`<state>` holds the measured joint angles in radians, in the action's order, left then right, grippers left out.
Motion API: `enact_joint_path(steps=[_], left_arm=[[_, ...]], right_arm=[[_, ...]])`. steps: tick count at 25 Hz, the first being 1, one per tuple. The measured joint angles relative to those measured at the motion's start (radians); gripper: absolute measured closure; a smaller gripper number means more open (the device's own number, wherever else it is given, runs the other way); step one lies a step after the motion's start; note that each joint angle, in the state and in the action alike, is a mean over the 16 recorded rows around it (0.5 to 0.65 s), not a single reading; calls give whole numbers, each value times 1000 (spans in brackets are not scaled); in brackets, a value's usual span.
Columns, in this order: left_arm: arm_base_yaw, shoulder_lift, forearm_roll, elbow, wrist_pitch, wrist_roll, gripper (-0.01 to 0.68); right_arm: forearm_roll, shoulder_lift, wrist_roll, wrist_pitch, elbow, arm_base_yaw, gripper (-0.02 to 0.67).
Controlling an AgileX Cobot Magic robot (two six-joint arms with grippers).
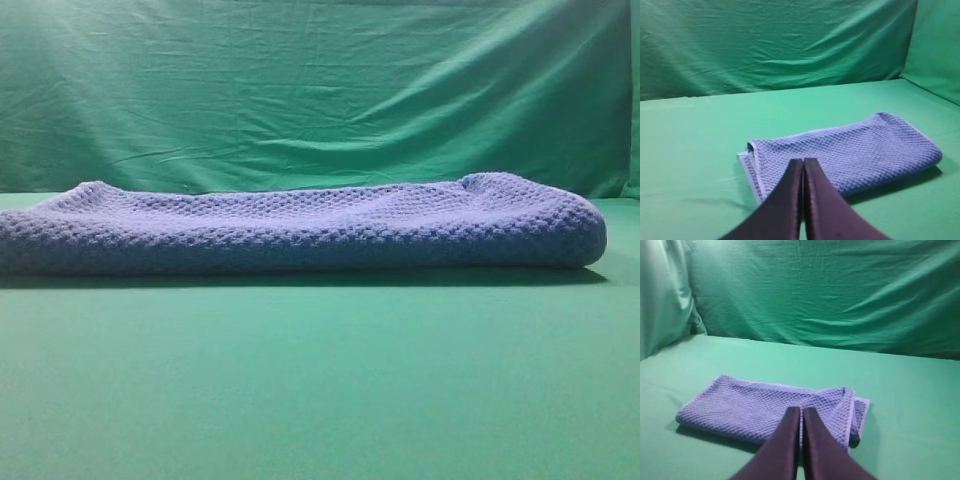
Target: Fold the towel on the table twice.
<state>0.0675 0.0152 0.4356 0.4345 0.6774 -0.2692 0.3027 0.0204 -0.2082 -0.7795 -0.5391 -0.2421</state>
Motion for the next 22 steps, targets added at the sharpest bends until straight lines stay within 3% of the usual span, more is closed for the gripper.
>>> enact_joint_path(steps=[12,22], left_arm=[[0,0,-73,-228,-295,-1,673],[0,0,-87,-309,-338,-2,673]], right_arm=[[-14,0,-56,379,336,0,649],[-14,0,-108,403,462,0,649]])
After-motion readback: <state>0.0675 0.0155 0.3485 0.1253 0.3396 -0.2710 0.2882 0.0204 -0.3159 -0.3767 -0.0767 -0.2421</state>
